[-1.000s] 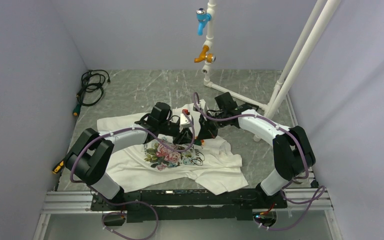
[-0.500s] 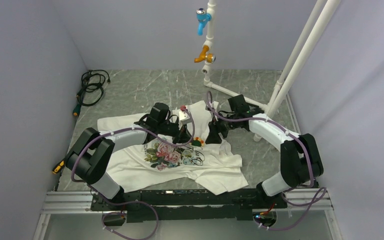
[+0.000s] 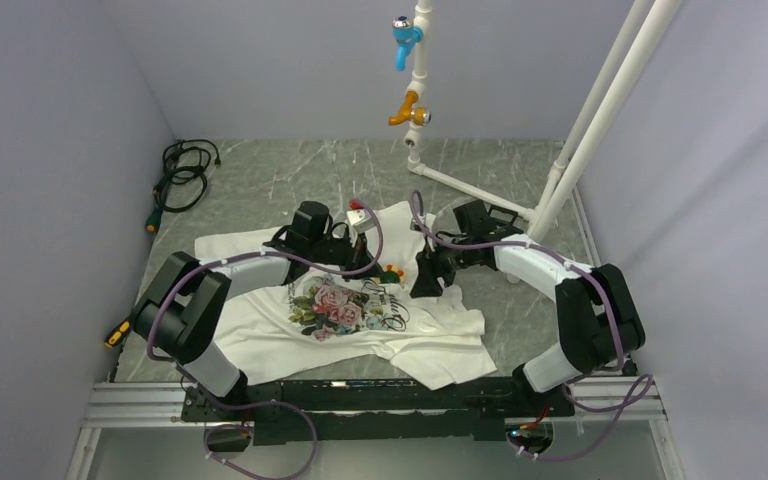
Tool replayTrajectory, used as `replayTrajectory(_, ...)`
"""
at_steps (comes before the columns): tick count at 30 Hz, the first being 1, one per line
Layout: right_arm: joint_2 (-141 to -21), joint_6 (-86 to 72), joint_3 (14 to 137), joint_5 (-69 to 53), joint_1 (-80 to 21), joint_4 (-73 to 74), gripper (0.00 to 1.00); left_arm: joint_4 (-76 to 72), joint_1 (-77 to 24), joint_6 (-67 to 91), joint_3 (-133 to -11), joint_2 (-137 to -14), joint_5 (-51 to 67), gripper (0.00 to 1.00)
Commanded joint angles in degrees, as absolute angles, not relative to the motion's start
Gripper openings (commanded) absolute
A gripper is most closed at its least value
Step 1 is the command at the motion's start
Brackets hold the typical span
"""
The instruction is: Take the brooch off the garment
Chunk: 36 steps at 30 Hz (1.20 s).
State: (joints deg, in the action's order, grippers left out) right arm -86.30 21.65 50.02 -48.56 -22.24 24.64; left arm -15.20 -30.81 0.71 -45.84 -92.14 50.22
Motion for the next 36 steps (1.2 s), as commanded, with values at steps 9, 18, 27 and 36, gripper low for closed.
replayTrajectory(9,-90.82,14.33,51.21,-52.24,-22.93,13.69,0.14,-19.57,-31.67,3.96,-46.14,-92.55,53.85,0.0)
replayTrajectory(18,-90.7,12.31,51.76,-53.87,-24.11,12.37,0.0,-21.17,-33.38,5.08,-46.4,-93.22,54.22,0.0)
replayTrajectory(27,-89.44,14.89,51.28,-51.48,-23.67,15.79,0.13,-23.64,-32.19,9.56,-45.41,-93.02,54.2,0.0)
replayTrajectory(36,-85.47,26.02,49.41,-49.7,-20.49,25.48,0.43,-22.74,-30.06,8.83,-44.08,-92.11,54.1,0.0)
